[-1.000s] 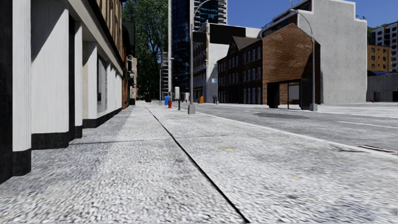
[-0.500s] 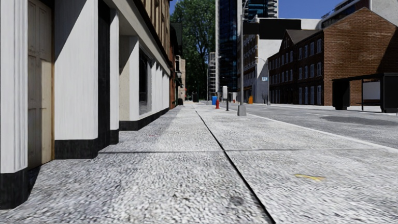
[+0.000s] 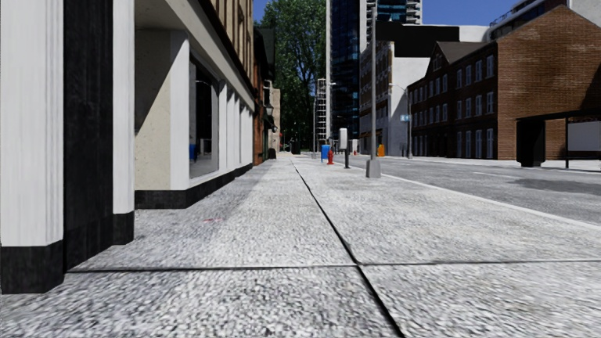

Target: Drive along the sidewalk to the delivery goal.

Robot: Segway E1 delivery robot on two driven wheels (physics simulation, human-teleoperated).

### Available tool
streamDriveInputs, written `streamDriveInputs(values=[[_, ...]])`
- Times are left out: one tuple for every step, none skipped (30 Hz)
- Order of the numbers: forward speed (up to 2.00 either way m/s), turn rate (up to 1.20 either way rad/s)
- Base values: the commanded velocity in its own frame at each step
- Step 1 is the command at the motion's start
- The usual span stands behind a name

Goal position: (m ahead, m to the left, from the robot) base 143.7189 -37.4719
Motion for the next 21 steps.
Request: streamDriveInputs(values=[[2.00, 0.00], [2.00, 0.00], [2.00, 0.00], [2.00, 0.00], [2.00, 0.00], [2.00, 0.00], [2.00, 0.00], [2.00, 0.00], [2.00, 0.00], [2.00, 0.00], [2.00, 0.00], [2.00, 0.00], [2.00, 0.00], [2.00, 0.00], [2.00, 0.00], [2.00, 0.00], [2.00, 0.00], [2.00, 0.00], [2.00, 0.00], [2.00, 0.00], [2.00, 0.00]])
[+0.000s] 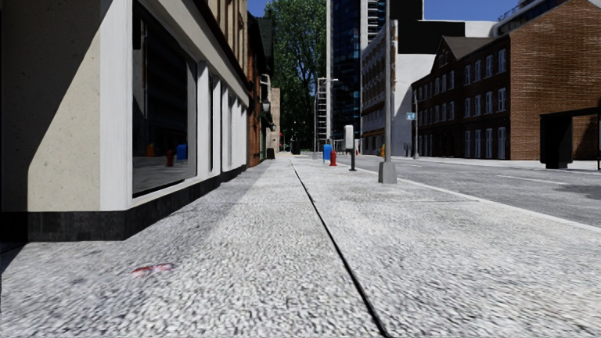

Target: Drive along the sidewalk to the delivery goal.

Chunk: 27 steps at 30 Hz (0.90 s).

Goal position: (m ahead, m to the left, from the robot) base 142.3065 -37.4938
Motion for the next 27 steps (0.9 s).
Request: streamDriveInputs(values=[[2.00, 0.00], [2.00, 0.00], [2.00, 0.00], [2.00, 0.00], [2.00, 0.00], [2.00, 0.00], [2.00, 0.00], [2.00, 0.00], [2.00, 0.00], [2.00, 0.00], [2.00, 0.00], [2.00, 0.00], [2.00, 0.00], [2.00, 0.00], [2.00, 0.00], [2.00, 0.00], [2.00, 0.00], [2.00, 0.00], [2.00, 0.00], [2.00, 0.00], [2.00, 0.00], [2.00, 0.00], [2.00, 0.00], [2.00, 0.00], [2.00, 0.00], [2.00, 0.00], [2.00, 0.00]])
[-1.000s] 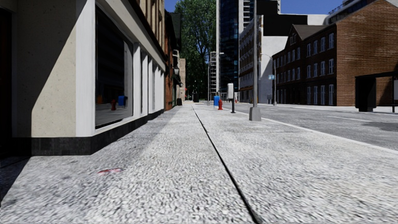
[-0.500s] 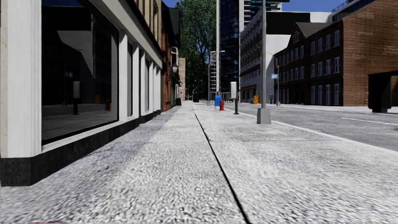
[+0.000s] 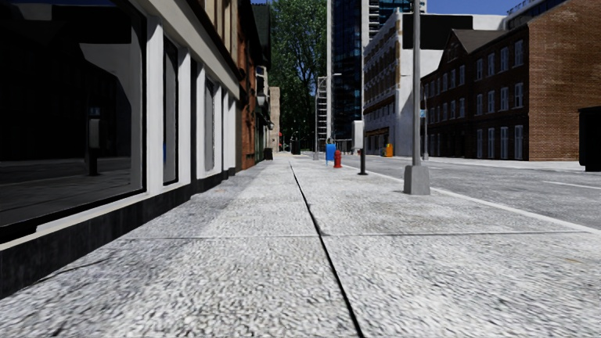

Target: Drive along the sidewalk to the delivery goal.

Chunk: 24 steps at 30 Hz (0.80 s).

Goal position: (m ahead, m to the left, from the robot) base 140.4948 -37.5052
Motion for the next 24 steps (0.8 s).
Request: streamDriveInputs(values=[[2.00, 0.00], [2.00, 0.00], [2.00, 0.00], [2.00, 0.00], [2.00, 0.00], [2.00, 0.00], [2.00, 0.00], [2.00, 0.00], [2.00, 0.00], [2.00, 0.00], [2.00, 0.00], [2.00, 0.00], [2.00, 0.00], [2.00, 0.00], [2.00, 0.00], [2.00, 0.00], [2.00, 0.00], [2.00, 0.00], [2.00, 0.00], [2.00, 0.00], [2.00, 0.00], [2.00, 0.00], [2.00, 0.00], [2.00, 0.00]])
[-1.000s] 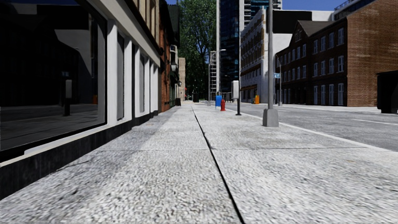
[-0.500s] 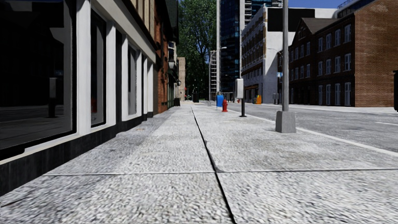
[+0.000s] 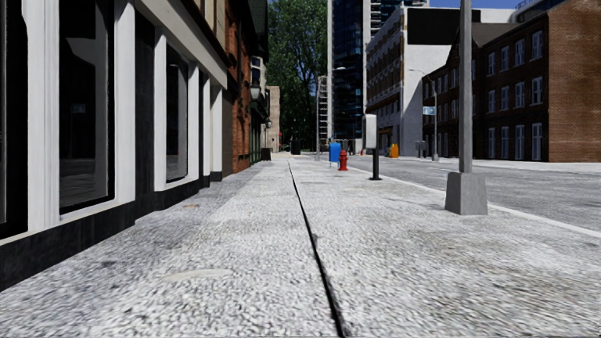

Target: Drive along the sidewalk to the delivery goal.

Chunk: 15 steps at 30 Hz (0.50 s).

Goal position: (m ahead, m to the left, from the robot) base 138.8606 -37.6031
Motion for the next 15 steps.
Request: streamDriveInputs(values=[[2.00, 0.00], [2.00, 0.00], [2.00, 0.00], [2.00, 0.00], [2.00, 0.00], [2.00, 0.00], [2.00, 0.00], [2.00, 0.00], [2.00, 0.00], [2.00, 0.00], [2.00, 0.00], [2.00, 0.00], [2.00, 0.00], [2.00, 0.00], [2.00, 0.00]])
